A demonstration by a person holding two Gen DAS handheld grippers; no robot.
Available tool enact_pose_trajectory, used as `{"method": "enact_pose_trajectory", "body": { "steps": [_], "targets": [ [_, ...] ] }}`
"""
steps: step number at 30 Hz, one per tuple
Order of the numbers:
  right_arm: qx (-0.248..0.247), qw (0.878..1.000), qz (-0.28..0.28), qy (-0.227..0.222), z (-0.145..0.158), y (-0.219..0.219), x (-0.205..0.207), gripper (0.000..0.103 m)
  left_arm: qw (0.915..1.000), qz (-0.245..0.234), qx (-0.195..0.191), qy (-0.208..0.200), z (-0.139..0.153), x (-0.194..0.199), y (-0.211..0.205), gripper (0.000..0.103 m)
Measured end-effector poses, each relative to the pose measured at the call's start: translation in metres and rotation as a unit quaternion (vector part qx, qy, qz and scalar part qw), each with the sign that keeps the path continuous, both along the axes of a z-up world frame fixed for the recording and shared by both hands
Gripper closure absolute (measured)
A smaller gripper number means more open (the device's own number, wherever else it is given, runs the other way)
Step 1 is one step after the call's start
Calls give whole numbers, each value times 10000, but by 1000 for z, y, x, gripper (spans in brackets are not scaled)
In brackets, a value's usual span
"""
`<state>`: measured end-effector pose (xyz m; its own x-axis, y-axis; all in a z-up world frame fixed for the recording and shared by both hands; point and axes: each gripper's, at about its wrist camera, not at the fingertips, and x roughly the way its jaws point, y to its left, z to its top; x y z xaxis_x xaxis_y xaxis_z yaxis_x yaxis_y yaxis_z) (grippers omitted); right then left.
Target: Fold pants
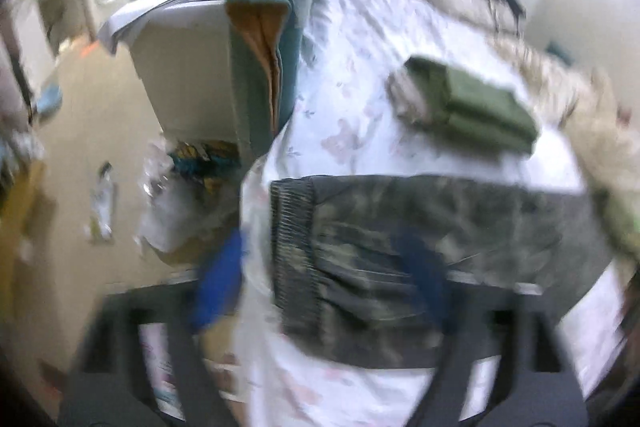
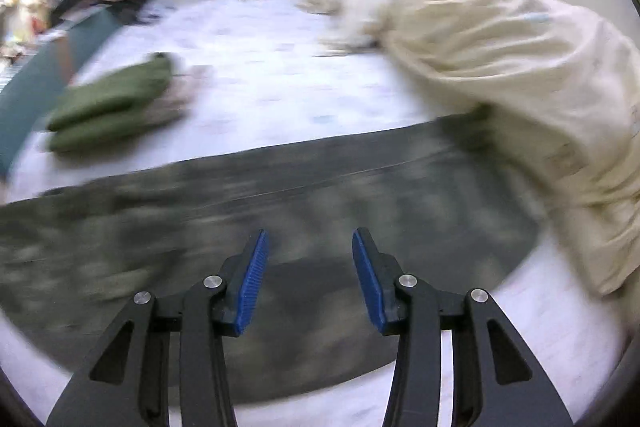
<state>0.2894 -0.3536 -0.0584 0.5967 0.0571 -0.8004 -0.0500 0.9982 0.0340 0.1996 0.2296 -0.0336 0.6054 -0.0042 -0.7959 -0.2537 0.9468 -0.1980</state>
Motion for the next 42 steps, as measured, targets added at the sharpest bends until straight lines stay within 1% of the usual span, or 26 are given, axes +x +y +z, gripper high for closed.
{"method": "enact_pose_trajectory", "body": {
  "steps": [2, 3, 4, 5, 7, 9, 10, 11, 13, 16, 17, 19, 20, 22, 25, 29, 30, 32, 34, 35, 37, 38, 39, 40, 41, 42],
  "targets": [
    [180, 9992, 347, -15, 5, 34, -27, 52, 9990, 138, -424, -58, -1, -13, -6, 11],
    [330, 9985, 434, -12, 7, 45, -44, 48, 9974, 340, -634, -82, -5, -21, -6, 11],
    [626, 9966, 535, 28, 6, 54, -61, 43, 9941, 580, -911, -113, -12, -30, -6, 11],
    [831, 9950, 553, 53, 4, 59, -73, 42, 9879, 820, -1311, -137, -24, -39, -7, 11],
    [1201, 9911, 531, 220, -3, 64, -92, 40, 9756, 1190, -1820, -288, -43, -55, -9, 11],
    [1442, 9877, 392, 451, -9, 63, -100, 40, 9584, 1566, -2310, -596, -67, -76, -19, 12],
    [1627, 9847, 314, 545, -13, 61, -102, 40, 9509, 1607, -2541, -731, -80, -82, -27, 13],
    [1707, 9833, 261, 580, -16, 58, -101, 40, 9474, 1596, -2654, -810, -91, -87, -35, 15],
    [1747, 9823, 185, 648, -22, 55, -101, 39, 9442, 1599, -2684, -1044, -107, -94, -52, 16],
    [1717, 9825, 74, 716, -31, 47, -93, 39, 9347, 1706, -2945, -1022, -135, -93, -63, 17],
    [1747, 9818, 24, 739, -34, 43, -90, 39, 9339, 1795, -2921, -1013, -142, -91, -62, 21],
    [1919, 9780, -134, 810, -40, 35, -88, 39, 9340, 2081, -2727, -996, -155, -90, -52, 21],
    [2006, 9759, -176, 844, -42, 33, -87, 39, 9327, 2191, -2699, -958, -163, -88, -46, 27],
    [2440, 9648, -271, 947, -50, 27, -83, 39, 9261, 2358, -2733, -1101, -173, -88, -30, 33],
    [2826, 9523, -385, 1080, -58, 19, -79, 39, 9253, 2347, -2684, -1294, -170, -79, -17, 33],
    [2834, 9503, -503, 1183, -67, 17, -73, 38, 9155, 2541, -2742, -1484, -172, -68, 4, 33],
    [2873, 9486, -529, 1214, -69, 17, -71, 38, 9175, 2547, -2675, -1475, -173, -63, 6, 34],
    [2963, 9449, -541, 1283, -73, 17, -68, 38, 9286, 2458, -2407, -1393, -170, -49, 8, 35],
    [3075, 9414, -484, 1301, -74, 19, -65, 38, 9274, 2500, -2378, -1444, -169, -44, 11, 35],
    [3084, 9414, -475, 1279, -74, 20, -64, 38, 9282, 2507, -2372, -1388, -170, -39, 13, 40],
    [3039, 9436, -412, 1249, -73, 24, -62, 38, 9321, 2459, -2272, -1382, -170, -35, 13, 44],
    [3015, 9444, -381, 1255, -73, 25, -61, 38, 9348, 2425, -2191, -1390, -168, -34, 12, 53],
    [2986, 9452, -358, 1267, -74, 27, -60, 38, 9374, 2408, -2080, -1417, -164, -33, 9, 58],
    [2963, 9459, -332, 1281, -75, 28, -59, 38, 9430, 2361, -1865, -1420, -157, -32, 5, 67],
    [2953, 9461, -319, 1293, -75, 29, -59, 38, 9500, 2274, -1583, -1440, -148, -30, 0, 71],
    [2941, 9464, -317, 1299, -75, 29, -59, 38, 9550, 2173, -1334, -1512, -138, -29, -8, 73]
  ]
}}
